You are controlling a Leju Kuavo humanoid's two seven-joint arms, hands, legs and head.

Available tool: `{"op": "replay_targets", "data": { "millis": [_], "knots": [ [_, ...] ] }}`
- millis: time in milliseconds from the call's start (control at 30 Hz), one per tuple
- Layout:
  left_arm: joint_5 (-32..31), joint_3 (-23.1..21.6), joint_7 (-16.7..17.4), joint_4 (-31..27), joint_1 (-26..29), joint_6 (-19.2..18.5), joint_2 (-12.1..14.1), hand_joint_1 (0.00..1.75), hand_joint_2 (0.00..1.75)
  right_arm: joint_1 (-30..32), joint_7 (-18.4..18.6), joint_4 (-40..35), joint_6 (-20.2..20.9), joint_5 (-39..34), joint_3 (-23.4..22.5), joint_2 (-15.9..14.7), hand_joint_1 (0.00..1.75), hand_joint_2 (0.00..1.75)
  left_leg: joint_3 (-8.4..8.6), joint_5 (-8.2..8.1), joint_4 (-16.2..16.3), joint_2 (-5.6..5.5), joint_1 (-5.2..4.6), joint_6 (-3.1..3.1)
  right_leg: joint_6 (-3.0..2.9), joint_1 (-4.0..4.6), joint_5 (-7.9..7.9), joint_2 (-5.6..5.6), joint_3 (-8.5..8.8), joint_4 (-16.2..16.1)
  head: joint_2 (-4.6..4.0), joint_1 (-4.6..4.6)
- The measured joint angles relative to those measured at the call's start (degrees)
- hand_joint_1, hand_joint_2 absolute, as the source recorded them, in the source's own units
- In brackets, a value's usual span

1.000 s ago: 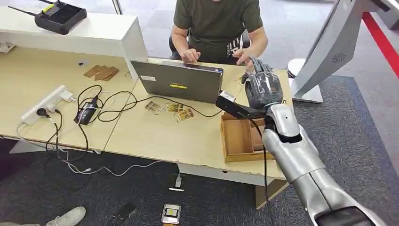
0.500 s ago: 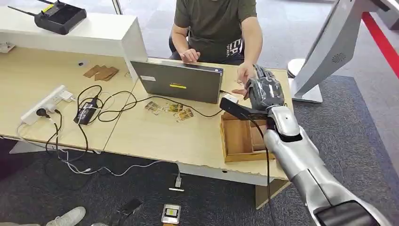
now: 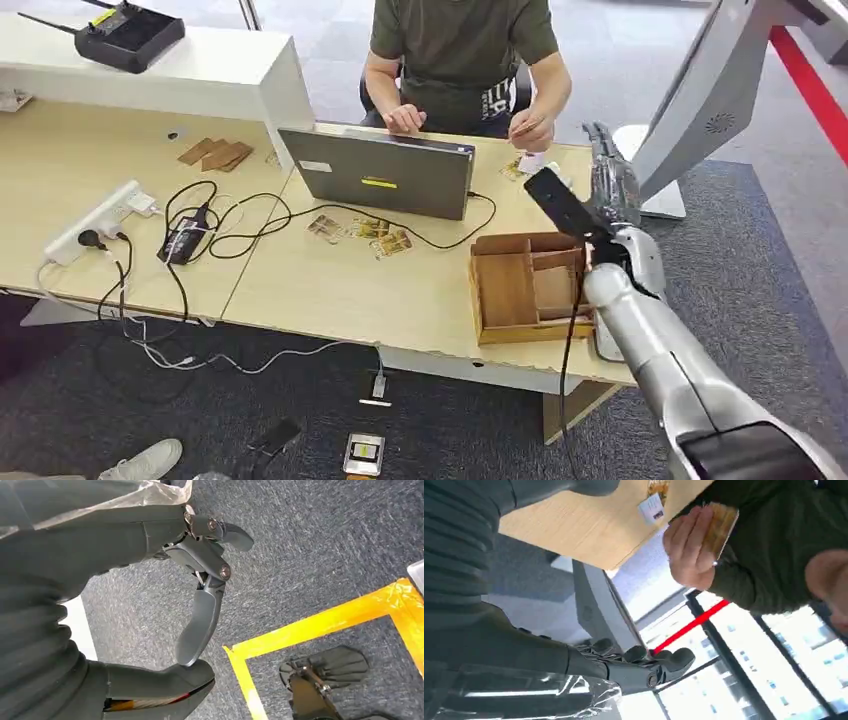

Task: Pass the card to the sensor for recognition and then transmit it.

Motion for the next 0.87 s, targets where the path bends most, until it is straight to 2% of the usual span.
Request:
{"op": "replay_targets", "data": {
  "millis": [133, 267, 367, 533, 733, 867],
  "knots": [
    [1.37, 0.02, -0.50, 0.02, 1.10, 0.63, 0.24, 0.00, 1.75, 1.44, -5.19, 2.25, -1.14, -20.19, -6.74, -4.09, 0.00, 1.75, 0.01, -0.04, 0.00, 0.00, 0.00, 0.06, 0.03, 0.00, 0.00, -0.01, 0.09, -0.10, 0.00, 0.02],
    [3.33, 0.06, -2.06, 0.04, 2.57, 1.38, 0.87, 0.00, 1.75, 6.67, -8.86, 5.93, 1.40, -38.42, -14.48, -8.39, 0.00, 1.75, 0.05, -0.13, 0.01, -0.04, 0.02, 0.17, 0.08, 0.01, -0.04, -0.04, 0.22, -0.21, 0.00, 0.02],
    [5.01, 0.50, -3.28, 0.09, 3.83, 2.08, 1.42, 0.00, 1.75, 12.07, -9.34, 8.73, 3.14, -44.50, -19.66, -10.49, 0.00, 1.75, 0.07, -0.23, -0.01, -0.07, 0.00, 0.22, 0.11, 0.00, -0.07, -0.02, 0.20, -0.22, 0.00, 0.02],
    [7.13, 1.55, -5.25, 0.09, 5.64, 2.38, 2.27, 0.00, 1.75, 22.85, -6.19, 13.38, 4.98, -51.43, -26.11, -11.73, 0.00, 1.75, 0.10, -0.34, -0.04, -0.10, 0.04, 0.21, 0.14, 0.03, -0.22, -0.04, 0.24, -0.23, 0.00, -0.02],
    [9.36, 3.15, -6.89, 0.09, 7.24, 1.99, 3.74, 0.00, 1.75, 34.70, 3.65, 17.91, 9.90, -56.98, -31.48, -11.01, 0.00, 1.75, 0.12, -0.46, -0.08, -0.13, 0.08, 0.16, 0.04, 0.10, -0.37, -0.05, 0.29, -0.19, 0.00, 0.02],
    [9.84, 3.78, -7.08, 0.09, 7.52, 1.71, 4.26, 0.00, 1.75, 38.64, 7.54, 19.94, 11.36, -59.67, -33.47, -9.74, 0.00, 1.75, 0.25, -0.47, -0.09, 0.06, 0.07, 0.16, 0.01, 0.09, -0.41, 0.00, 0.28, -0.20, 0.00, -0.07]
  ]
}}
